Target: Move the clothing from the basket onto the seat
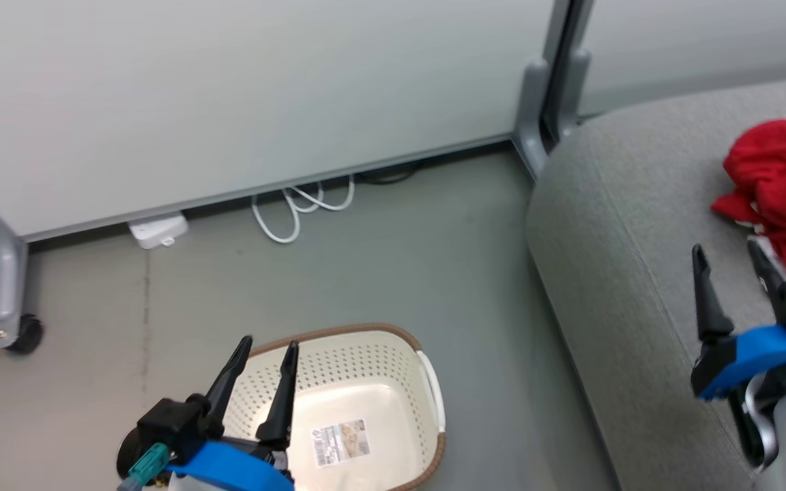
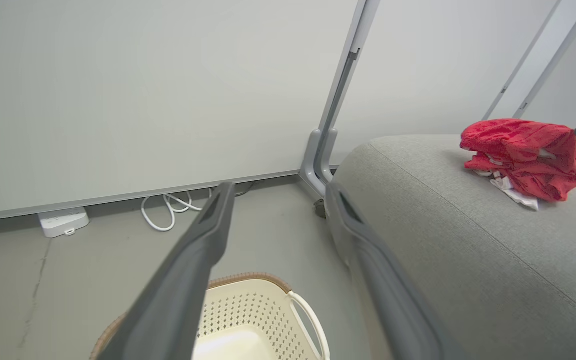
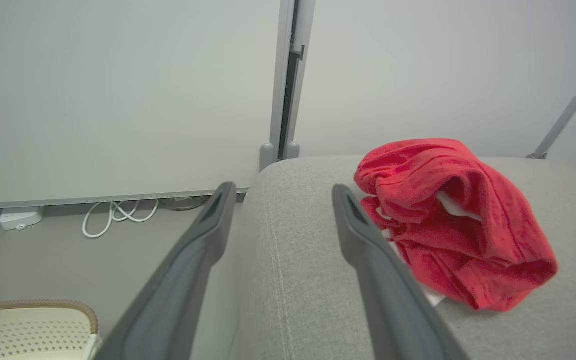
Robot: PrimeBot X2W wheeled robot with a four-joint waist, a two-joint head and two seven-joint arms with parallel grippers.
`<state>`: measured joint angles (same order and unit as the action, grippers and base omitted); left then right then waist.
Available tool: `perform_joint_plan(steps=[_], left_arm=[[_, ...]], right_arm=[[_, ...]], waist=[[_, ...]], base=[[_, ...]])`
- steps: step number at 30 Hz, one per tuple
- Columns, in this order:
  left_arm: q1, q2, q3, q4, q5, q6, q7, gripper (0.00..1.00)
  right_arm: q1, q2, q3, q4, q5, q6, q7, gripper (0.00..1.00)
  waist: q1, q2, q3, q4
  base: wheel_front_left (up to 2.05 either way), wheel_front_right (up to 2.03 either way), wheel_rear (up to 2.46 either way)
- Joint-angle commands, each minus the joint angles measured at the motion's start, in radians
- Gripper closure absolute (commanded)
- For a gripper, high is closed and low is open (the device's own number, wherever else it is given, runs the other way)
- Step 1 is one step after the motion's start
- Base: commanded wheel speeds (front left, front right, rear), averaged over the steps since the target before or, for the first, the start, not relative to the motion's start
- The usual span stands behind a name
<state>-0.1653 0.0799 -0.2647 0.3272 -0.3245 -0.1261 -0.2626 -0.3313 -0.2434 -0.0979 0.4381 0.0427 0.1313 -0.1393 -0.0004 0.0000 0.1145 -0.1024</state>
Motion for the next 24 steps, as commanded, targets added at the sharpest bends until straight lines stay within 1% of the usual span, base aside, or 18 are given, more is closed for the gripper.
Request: perform_joint_plan(steps=[1, 6, 10, 17, 24], left_arm=[[0.012, 0.0, 0.007, 0.0, -0.002, -0.003, -0.003, 0.0], [0.062, -0.005, 0.071, -0.002, 0.003, -0.004, -0.003, 0.0], [0.085, -0.009, 0.112, -0.006, 0.017, -0.005, -0.003, 0.0], [0.101, -0.014, 0.135, -0.002, 0.024, -0.005, -0.003, 0.0], [0.108, -0.016, 0.141, 0.004, 0.022, -0.005, -0.003, 0.0]], right_arm=[[0.031, 0.009, 0.004, -0.018, 0.005, -0.001, 0.004, 0.0], [0.171, 0.07, 0.007, -0.22, -0.011, -0.001, 0.057, 0.0], [0.261, 0.109, 0.011, -0.329, -0.03, -0.001, 0.087, 0.0], [0.392, 0.162, 0.005, -0.449, -0.054, -0.001, 0.134, 0.0], [0.444, 0.185, 0.014, -0.494, -0.063, -0.001, 0.152, 0.0]], waist=[[0.0004, 0.0, -0.042, 0.043], [0.0004, 0.0, -0.073, 0.079], [0.0004, 0.0, -0.093, 0.099], [0.0004, 0.0, -0.133, 0.141], [0.0004, 0.0, -0.145, 0.151]], base=[[0.0, 0.0, 0.0], [0.0, 0.0, 0.0], [0.0, 0.0, 0.0], [0.0, 0.0, 0.0], [0.0, 0.0, 0.0]])
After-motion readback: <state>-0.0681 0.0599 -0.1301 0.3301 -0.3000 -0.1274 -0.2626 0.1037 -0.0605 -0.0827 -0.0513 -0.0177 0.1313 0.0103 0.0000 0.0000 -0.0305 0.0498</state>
